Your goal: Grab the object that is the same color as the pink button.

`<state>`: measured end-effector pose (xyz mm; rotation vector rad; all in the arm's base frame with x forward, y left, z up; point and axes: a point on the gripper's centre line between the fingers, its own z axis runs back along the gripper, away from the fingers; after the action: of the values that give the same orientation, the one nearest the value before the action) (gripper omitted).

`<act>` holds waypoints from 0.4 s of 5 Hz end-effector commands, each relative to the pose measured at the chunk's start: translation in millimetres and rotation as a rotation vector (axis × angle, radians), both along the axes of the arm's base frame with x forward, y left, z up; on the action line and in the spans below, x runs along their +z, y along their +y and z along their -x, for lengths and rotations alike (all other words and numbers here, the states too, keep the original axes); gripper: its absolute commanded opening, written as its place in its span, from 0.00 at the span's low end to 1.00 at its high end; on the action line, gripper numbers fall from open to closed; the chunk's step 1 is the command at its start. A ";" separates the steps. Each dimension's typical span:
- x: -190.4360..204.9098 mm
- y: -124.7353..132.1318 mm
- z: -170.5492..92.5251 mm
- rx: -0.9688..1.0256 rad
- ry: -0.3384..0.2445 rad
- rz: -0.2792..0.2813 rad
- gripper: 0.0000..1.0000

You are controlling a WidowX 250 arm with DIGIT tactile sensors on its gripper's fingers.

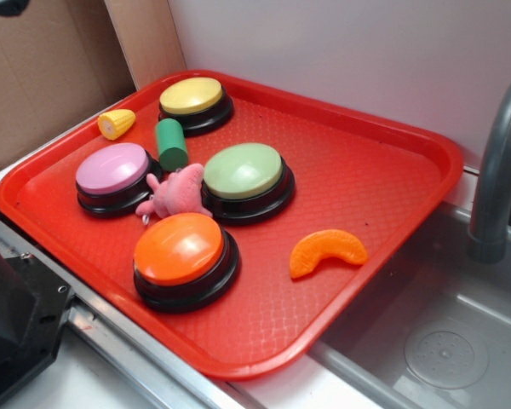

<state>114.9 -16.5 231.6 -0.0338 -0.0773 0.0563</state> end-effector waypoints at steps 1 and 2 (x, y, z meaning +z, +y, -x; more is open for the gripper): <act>-40.2 0.2 -24.6 0.277 -0.053 -0.002 1.00; -70.4 4.5 -34.8 0.354 -0.064 -0.026 1.00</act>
<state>146.4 -10.8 153.9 0.0074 -0.1193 0.4356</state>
